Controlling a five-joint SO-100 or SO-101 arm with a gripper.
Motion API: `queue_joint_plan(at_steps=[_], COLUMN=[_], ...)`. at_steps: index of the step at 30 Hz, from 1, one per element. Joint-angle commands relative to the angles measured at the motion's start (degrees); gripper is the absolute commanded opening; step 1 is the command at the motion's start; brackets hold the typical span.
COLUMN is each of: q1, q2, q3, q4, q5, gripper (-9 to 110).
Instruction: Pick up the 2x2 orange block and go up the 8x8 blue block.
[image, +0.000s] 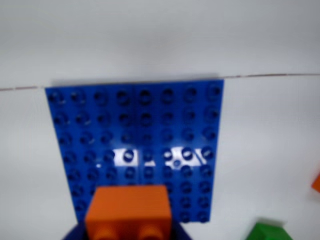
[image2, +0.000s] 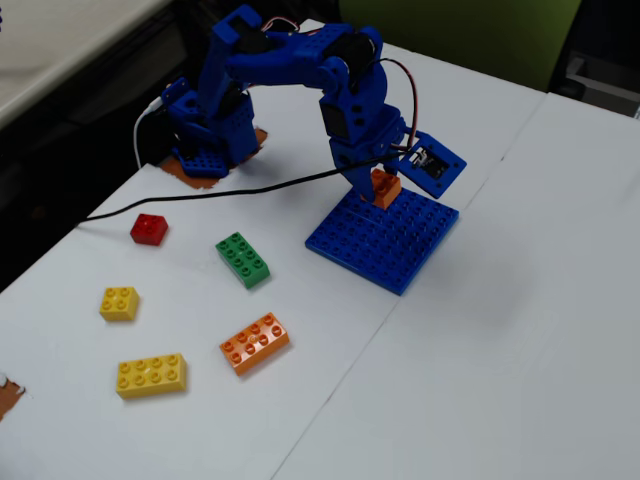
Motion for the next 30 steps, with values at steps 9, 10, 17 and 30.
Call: queue_joint_plan(at_steps=[9,10,17,30], q1=[-0.1,0.0,0.2,0.3], q2=[0.5,0.5,0.5,0.5], q3=[-2.9,-2.9,-2.9,-2.9], q4=[0.6,0.7,0.6,0.6], q5=[0.7,0.8,1.1,1.8], gripper=[0,0,0,0])
